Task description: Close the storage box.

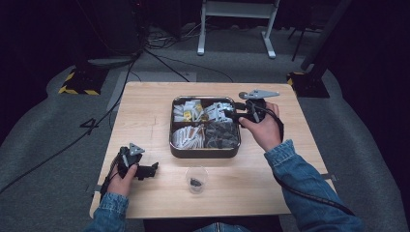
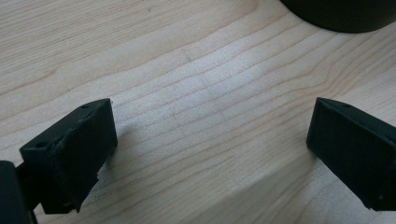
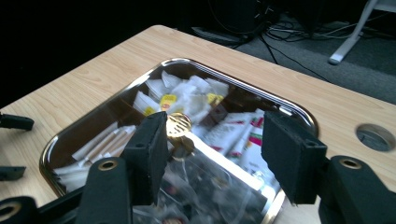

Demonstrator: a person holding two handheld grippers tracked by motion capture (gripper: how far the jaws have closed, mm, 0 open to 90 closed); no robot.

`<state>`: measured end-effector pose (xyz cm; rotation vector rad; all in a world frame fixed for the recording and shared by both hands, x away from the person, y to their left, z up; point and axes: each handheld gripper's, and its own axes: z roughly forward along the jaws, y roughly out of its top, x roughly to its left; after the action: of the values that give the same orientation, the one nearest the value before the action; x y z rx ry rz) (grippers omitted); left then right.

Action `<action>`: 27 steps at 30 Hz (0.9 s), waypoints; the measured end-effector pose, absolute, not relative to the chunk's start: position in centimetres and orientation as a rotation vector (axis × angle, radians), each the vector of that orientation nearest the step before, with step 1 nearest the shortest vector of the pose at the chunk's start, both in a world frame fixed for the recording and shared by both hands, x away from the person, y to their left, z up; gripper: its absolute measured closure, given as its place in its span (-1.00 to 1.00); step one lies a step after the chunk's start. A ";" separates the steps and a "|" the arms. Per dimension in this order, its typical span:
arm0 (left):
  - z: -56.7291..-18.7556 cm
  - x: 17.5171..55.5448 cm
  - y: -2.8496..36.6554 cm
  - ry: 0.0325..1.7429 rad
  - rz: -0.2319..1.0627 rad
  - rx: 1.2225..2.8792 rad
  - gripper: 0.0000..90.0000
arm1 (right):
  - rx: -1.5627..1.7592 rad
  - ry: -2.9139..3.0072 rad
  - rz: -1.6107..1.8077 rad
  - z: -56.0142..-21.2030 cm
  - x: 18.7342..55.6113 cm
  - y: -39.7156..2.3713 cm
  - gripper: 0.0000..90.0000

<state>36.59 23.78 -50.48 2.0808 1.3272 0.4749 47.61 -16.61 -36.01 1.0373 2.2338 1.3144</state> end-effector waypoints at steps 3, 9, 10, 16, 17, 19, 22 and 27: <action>-50.5 36.8 23.8 1.323 0.475 2.088 -0.99 | 1.047 2.221 1.305 -35.9 47.2 -18.2 -0.08; -50.5 36.9 23.8 1.318 0.468 2.093 -1.00 | 1.045 2.207 1.267 -36.3 46.6 -21.3 -0.09; -50.5 36.9 23.8 1.316 0.467 2.093 -1.00 | 1.040 2.210 1.248 -36.4 46.5 -21.8 -0.09; -50.5 37.0 23.8 1.309 0.466 2.094 -1.00 | 1.052 2.191 1.207 -36.9 45.9 -24.3 -0.11; -50.5 37.0 23.8 1.309 0.467 2.093 -1.00 | 1.060 2.182 1.207 -36.9 45.8 -24.7 -0.12; -50.5 37.0 23.8 1.309 0.468 2.095 -1.00 | 1.066 2.170 1.212 -36.9 45.5 -25.5 -0.14; -50.5 36.9 23.9 1.308 0.467 2.094 -0.99 | 1.075 2.161 1.210 -37.3 45.1 -26.6 -0.15; -50.5 36.9 23.9 1.308 0.466 2.097 -0.99 | 1.104 2.142 1.216 -38.9 44.4 -28.2 -0.15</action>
<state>36.90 23.89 -50.51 2.0966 1.3078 0.4658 44.40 -28.25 -38.92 1.1039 2.1419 1.2162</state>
